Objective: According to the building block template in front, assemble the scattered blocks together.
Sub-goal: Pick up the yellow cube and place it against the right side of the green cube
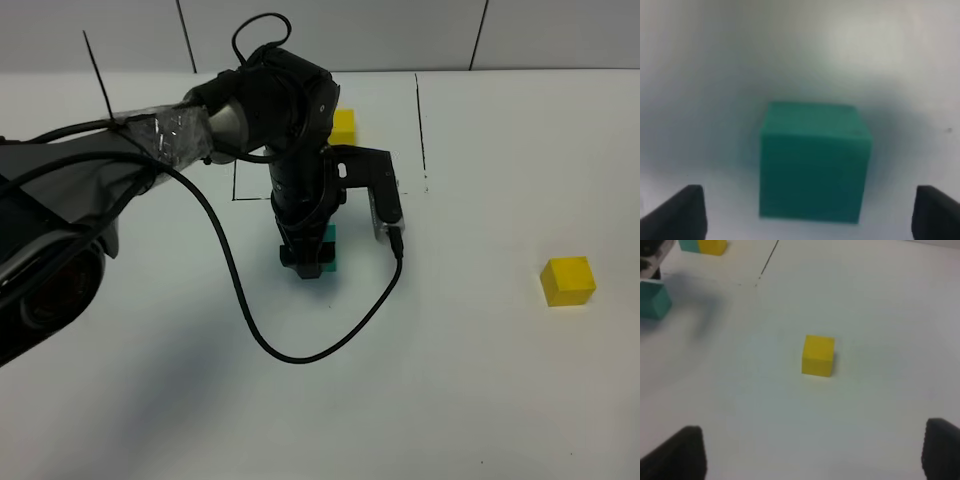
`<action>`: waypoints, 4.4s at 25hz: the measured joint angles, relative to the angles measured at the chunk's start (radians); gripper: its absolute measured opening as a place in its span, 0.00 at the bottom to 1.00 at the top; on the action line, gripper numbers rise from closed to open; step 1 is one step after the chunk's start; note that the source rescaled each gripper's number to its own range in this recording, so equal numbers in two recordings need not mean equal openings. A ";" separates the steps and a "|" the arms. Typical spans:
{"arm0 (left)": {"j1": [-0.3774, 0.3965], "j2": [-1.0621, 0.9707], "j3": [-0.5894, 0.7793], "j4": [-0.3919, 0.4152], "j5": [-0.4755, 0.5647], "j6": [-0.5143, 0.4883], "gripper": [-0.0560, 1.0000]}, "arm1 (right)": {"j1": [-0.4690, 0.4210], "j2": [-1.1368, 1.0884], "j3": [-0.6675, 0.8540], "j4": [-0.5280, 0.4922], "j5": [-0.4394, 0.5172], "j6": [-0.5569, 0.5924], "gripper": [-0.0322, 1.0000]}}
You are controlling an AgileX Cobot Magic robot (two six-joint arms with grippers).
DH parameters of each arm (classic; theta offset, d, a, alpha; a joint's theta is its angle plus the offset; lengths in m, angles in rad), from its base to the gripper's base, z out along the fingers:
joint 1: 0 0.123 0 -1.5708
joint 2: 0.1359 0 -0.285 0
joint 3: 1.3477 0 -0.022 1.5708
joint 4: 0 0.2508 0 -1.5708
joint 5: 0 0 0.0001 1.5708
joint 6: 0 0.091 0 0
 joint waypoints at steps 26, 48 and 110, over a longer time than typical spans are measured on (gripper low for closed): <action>0.520 -0.856 0.656 -0.027 -0.130 -0.634 1.00 | 0.000 0.000 0.000 0.000 0.001 0.000 0.77; 0.520 -1.943 1.239 0.017 -0.030 -0.901 0.93 | 0.000 0.000 0.000 0.000 0.001 0.000 0.77; 0.630 -2.305 1.334 -0.068 -0.011 -0.781 0.84 | 0.000 0.000 0.000 0.000 0.001 0.000 0.77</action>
